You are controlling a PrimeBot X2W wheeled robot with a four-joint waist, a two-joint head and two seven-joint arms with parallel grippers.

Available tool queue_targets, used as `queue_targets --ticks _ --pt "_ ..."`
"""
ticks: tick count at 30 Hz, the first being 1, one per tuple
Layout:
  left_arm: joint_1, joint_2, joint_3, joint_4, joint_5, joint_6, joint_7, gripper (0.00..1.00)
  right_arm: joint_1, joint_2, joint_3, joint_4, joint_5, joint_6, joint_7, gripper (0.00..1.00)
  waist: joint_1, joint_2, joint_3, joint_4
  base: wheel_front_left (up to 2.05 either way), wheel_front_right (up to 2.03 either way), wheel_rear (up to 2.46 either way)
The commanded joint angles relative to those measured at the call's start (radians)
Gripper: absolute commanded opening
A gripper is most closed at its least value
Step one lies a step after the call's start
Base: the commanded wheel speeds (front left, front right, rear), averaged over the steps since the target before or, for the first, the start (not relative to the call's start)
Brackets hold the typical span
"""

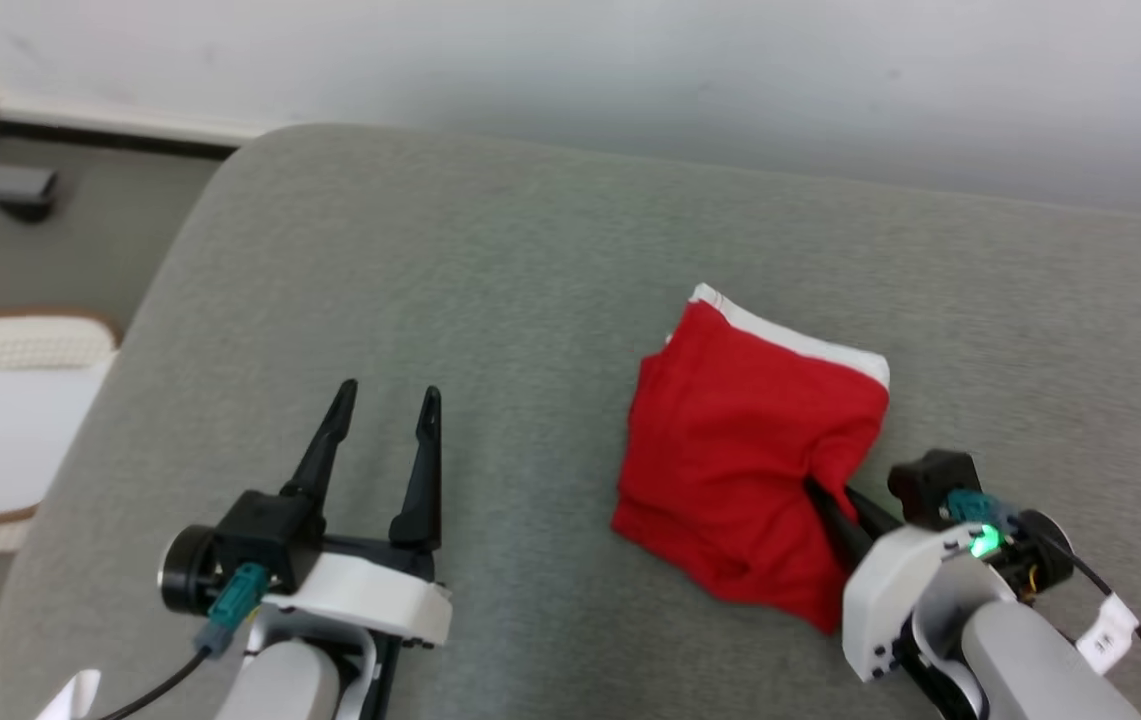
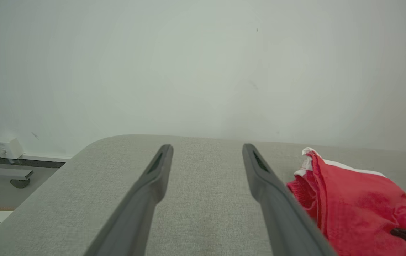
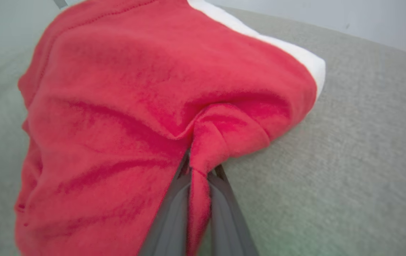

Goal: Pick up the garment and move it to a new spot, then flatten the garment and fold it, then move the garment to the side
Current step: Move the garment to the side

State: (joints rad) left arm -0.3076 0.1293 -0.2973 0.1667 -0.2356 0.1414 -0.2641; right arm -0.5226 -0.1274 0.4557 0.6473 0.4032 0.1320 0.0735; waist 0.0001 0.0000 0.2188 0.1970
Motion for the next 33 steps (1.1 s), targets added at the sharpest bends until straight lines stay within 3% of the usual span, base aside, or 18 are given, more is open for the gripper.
queue_targets --ticks 1,6,16,25,30,33 --pt "0.024 0.012 0.013 -0.005 0.020 -0.001 0.000 1.00 0.043 -0.036 0.020 -0.028 -0.003 -0.003 -0.005 0.00 -0.0001 0.0000 -0.038 -0.082 0.00 0.00 0.00" --pt "0.053 0.026 0.032 -0.021 0.021 0.004 0.000 1.00 0.111 -0.121 0.040 -0.132 0.005 -0.003 -0.004 0.00 -0.0001 0.0000 -0.067 -0.218 0.00 0.00 0.00" --pt "0.048 0.034 0.022 -0.046 0.024 -0.006 0.000 1.00 0.168 -0.278 0.013 -0.303 0.004 -0.003 0.062 0.00 -0.0001 0.0000 -0.038 -0.371 0.00 0.00 0.00" --pt "-0.031 0.034 -0.009 -0.062 0.049 -0.017 0.006 1.00 0.105 -0.504 -0.051 -0.348 -0.021 -0.003 0.086 0.00 -0.0001 0.0000 0.063 -0.381 0.00 0.00 0.00" --pt "-0.083 0.034 -0.021 -0.071 0.061 -0.025 0.009 1.00 0.077 -0.645 -0.151 -0.282 -0.037 -0.003 0.094 0.00 -0.0001 0.0000 0.129 -0.358 0.00 0.00 0.00" --pt "-0.111 0.034 -0.028 -0.074 0.070 -0.026 0.009 1.00 0.058 -0.680 -0.221 -0.214 -0.041 -0.003 0.074 0.00 -0.0001 0.0000 0.164 -0.348 0.00 0.00 0.00"
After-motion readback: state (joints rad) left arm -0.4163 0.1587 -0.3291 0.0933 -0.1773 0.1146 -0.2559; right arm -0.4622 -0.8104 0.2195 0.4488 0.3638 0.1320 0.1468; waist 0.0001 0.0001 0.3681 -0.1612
